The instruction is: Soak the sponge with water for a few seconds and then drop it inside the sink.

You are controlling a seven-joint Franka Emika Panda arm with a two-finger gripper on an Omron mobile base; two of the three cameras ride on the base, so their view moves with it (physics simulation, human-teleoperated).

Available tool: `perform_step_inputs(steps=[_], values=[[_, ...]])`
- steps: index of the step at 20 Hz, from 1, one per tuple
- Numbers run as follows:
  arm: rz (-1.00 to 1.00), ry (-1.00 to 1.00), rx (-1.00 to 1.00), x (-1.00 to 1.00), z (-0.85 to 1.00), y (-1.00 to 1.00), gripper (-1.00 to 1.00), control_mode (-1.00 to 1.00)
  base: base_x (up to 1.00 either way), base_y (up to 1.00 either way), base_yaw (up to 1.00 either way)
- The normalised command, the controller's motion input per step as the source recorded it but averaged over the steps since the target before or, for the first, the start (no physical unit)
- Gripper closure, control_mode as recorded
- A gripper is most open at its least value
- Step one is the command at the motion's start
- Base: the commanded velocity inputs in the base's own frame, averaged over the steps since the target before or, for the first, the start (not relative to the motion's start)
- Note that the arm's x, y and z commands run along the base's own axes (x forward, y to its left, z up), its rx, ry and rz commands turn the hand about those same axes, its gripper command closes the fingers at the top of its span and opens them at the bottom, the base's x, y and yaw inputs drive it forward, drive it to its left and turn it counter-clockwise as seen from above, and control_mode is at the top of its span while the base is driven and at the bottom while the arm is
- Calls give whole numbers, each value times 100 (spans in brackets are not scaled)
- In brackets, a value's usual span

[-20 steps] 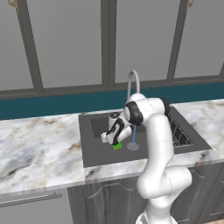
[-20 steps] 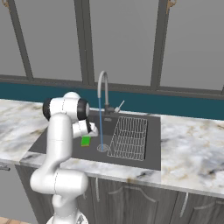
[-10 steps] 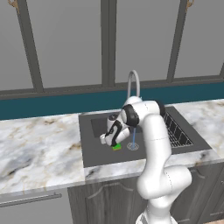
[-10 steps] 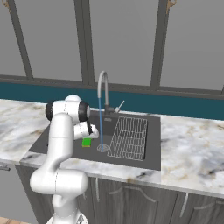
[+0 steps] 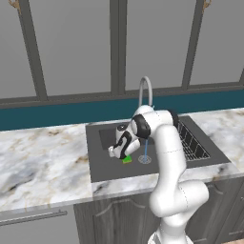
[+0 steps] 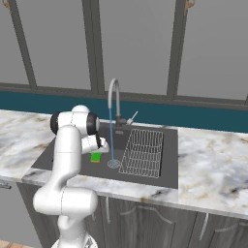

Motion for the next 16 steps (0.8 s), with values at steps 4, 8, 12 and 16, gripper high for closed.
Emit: perform_step_inputs(steps=[4,8,12,16], values=[[0,0,0,0,0,0,100,-100,0,0,0],[0,0,0,0,0,0,100,-100,0,0,0],[0,0,0,0,0,0,100,-100,0,0,0],[0,0,0,0,-8,6,-100,-100,0,0,0]])
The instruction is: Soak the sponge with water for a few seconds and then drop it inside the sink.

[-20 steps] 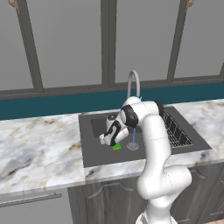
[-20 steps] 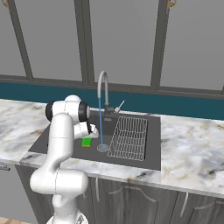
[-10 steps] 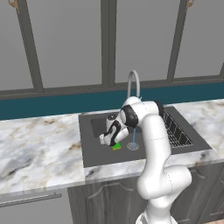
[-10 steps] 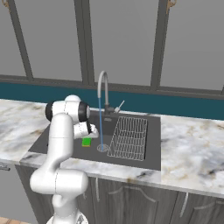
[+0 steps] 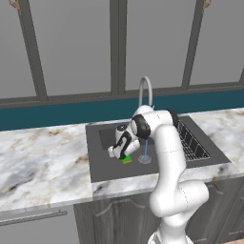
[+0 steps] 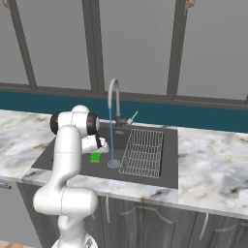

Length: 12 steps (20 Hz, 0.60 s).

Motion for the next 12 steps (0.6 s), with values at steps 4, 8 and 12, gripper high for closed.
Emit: perform_step_inputs(steps=[4,8,12], values=[[0,0,0,0,-1,4,-100,-100,0,0,0],[0,1,0,0,0,0,-100,-100,0,0,0],[0,0,0,0,5,0,-100,-100,0,0,0]])
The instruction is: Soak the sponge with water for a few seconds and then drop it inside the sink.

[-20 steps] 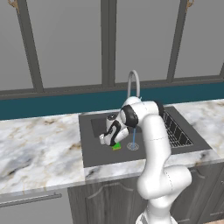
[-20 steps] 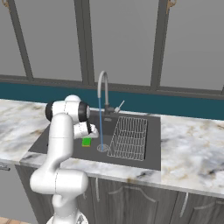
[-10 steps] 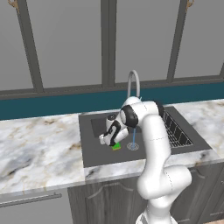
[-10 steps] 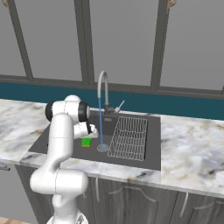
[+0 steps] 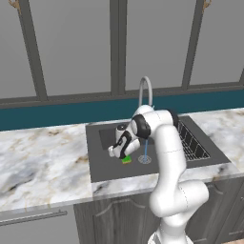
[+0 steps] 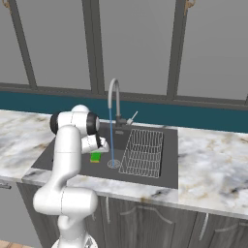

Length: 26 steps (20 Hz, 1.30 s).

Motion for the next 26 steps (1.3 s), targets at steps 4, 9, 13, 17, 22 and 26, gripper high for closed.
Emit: perform_step_inputs(steps=[4,9,13,17,22,26], values=[[0,0,-1,-4,16,0,-100,-100,0,0,0],[0,-3,-1,-5,56,0,-100,-100,0,0,0],[0,-6,0,0,59,2,-100,-100,0,0,0],[0,-1,0,0,34,27,-100,-100,0,0,0],[2,0,0,-6,29,47,-100,-100,0,0,0],[4,-2,0,-21,56,34,-100,-100,0,0,0]])
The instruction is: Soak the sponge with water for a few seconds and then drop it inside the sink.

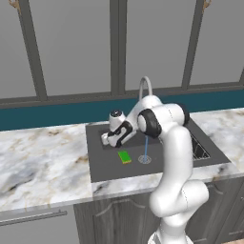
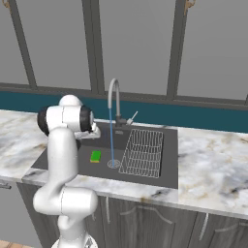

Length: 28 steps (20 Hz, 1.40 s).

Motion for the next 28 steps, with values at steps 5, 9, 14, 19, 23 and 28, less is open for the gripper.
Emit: perform_step_inputs(steps=[5,9,14,19,23,28], values=[[2,-4,0,-8,66,4,-100,-100,0,0,0],[1,-5,0,-18,64,10,-100,-100,0,0,0],[1,-5,0,-34,64,15,-100,-100,0,0,0],[3,-4,0,-43,59,3,-100,-100,0,0,0],[4,-6,0,-60,54,2,-100,-100,0,0,0],[3,-9,0,-65,46,0,-100,-100,0,0,0]])
